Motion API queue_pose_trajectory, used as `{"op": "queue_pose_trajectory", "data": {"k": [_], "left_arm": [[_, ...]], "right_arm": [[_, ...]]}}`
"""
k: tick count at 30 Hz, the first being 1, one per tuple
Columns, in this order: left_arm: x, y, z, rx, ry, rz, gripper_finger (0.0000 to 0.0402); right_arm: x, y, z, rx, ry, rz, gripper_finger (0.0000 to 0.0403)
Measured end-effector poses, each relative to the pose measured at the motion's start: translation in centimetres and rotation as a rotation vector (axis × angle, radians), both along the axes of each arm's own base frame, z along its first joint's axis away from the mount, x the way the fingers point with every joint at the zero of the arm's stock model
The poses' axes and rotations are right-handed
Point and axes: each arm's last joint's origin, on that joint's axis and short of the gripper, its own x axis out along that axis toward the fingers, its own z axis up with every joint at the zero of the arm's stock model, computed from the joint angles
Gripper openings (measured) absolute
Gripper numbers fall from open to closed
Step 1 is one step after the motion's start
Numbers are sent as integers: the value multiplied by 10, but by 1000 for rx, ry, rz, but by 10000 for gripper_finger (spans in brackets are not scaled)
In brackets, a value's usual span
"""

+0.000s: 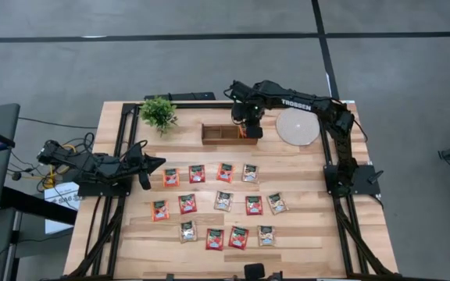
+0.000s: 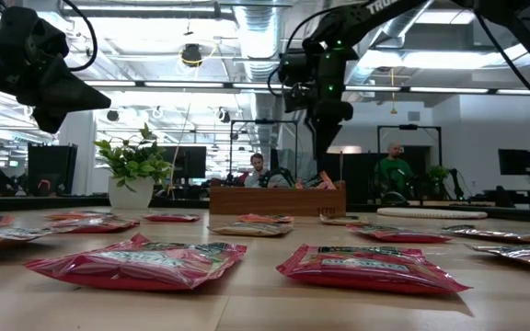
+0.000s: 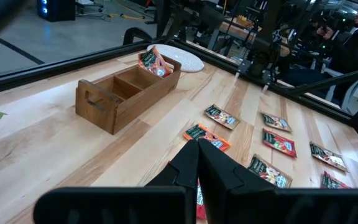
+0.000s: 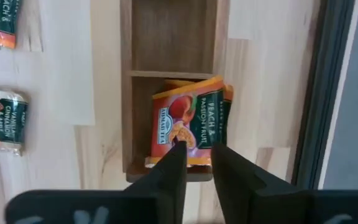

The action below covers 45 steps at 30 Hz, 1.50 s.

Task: Pick & Place Tea
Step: Put the orange tea bag into the right section of the wooden organizer

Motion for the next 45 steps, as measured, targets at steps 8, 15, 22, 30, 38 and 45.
{"op": "queue_pose_trajectory", "data": {"k": [8, 15, 22, 30, 38, 45], "left_arm": [[0, 0, 0, 0, 0, 0, 0], [0, 0, 0, 0, 0, 0, 0], [0, 0, 0, 0, 0, 0, 0], [0, 0, 0, 0, 0, 0, 0], [0, 0, 0, 1, 1, 0, 0], [0, 0, 0, 1, 1, 0, 0]], "right_arm": [[-7, -1, -17, 23, 45, -19, 98], [-4, -3, -17, 10, 13, -38, 91], [-5, -2, -16, 12, 18, -57, 93], [-6, -4, -16, -54, 48, -71, 93], [-10, -14, -16, -62, 40, -78, 93], [-16, -21, -19, -14, 26, -87, 93]]}}
